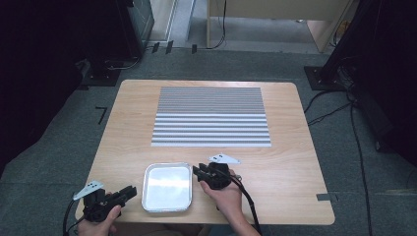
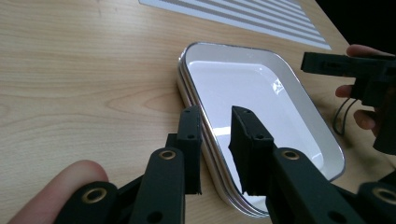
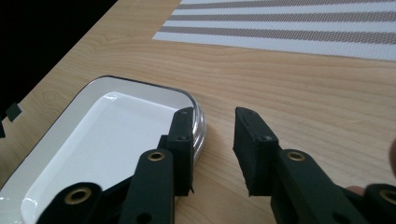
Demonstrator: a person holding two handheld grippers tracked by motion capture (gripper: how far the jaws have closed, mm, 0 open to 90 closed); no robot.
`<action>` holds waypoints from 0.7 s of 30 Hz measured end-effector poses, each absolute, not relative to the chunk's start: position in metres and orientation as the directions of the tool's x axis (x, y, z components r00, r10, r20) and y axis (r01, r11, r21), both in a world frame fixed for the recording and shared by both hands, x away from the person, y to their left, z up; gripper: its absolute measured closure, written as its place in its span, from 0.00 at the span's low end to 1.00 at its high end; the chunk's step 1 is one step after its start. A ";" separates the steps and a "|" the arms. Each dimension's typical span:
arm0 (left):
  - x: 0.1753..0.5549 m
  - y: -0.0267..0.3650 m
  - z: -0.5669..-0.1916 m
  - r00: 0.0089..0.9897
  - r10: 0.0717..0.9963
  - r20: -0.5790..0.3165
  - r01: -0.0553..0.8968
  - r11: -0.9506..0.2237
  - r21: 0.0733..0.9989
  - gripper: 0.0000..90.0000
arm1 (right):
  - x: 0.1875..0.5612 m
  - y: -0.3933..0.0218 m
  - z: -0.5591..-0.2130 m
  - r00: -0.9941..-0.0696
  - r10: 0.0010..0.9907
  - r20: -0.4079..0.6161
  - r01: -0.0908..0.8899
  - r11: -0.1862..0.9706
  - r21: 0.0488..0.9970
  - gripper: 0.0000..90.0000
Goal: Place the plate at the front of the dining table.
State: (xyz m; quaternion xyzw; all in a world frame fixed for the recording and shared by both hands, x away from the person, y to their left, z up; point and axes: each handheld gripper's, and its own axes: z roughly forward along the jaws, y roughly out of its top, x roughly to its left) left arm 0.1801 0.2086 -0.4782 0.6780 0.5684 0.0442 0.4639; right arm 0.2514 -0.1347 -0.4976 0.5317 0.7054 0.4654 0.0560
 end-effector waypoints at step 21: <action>0.186 0.196 -0.485 0.322 0.811 -0.489 0.831 0.005 0.556 0.93 | 0.253 -0.121 -0.501 -0.330 0.786 0.522 0.770 -0.096 0.631 0.97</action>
